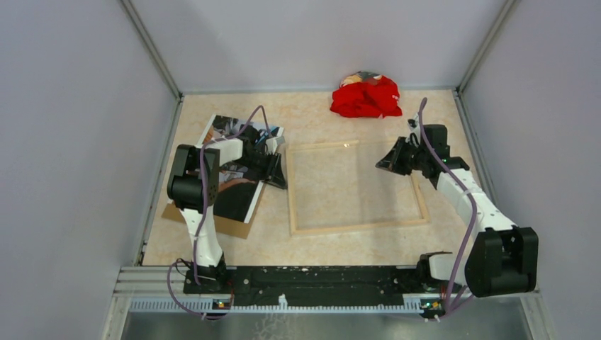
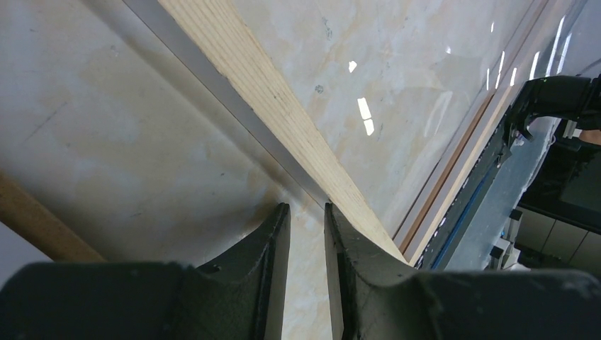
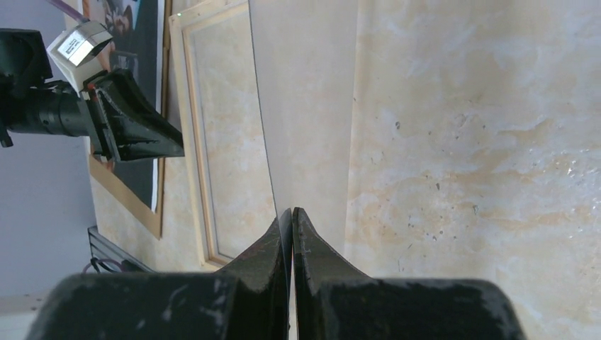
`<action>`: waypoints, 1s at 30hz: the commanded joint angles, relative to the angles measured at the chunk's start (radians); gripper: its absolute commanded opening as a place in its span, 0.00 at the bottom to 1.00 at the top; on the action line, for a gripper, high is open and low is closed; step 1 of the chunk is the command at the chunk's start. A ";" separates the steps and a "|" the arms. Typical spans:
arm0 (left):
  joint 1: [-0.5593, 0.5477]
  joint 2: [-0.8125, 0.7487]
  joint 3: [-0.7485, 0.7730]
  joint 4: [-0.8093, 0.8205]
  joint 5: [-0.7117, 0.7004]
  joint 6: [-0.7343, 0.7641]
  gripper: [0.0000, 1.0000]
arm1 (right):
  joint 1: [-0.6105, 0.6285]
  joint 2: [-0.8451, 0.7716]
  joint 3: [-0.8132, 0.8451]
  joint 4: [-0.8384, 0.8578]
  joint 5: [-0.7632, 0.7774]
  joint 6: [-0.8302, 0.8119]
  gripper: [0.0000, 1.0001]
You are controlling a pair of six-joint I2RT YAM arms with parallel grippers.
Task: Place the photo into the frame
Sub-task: Place the photo frame item in the photo frame.
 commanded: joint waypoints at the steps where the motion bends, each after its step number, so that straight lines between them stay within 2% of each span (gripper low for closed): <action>1: -0.014 0.023 0.014 -0.003 -0.043 0.026 0.32 | 0.002 0.019 -0.006 0.026 -0.009 -0.030 0.00; 8: -0.009 0.020 0.022 -0.010 -0.042 0.029 0.31 | 0.002 0.050 0.001 -0.033 0.074 -0.090 0.00; 12: -0.001 0.010 0.032 -0.019 -0.040 0.036 0.31 | 0.002 0.044 0.025 -0.053 0.052 -0.079 0.00; 16: 0.003 -0.001 0.039 -0.029 -0.038 0.043 0.31 | 0.002 0.021 0.074 -0.051 -0.030 -0.024 0.00; 20: 0.004 -0.010 0.035 -0.039 -0.030 0.050 0.31 | 0.002 -0.001 0.111 -0.016 -0.178 0.056 0.00; 25: 0.005 -0.008 0.028 -0.036 -0.027 0.053 0.31 | 0.004 -0.066 0.096 0.125 -0.330 0.213 0.00; 30: 0.005 -0.001 0.034 -0.037 -0.023 0.054 0.31 | 0.010 -0.131 0.078 0.249 -0.399 0.360 0.00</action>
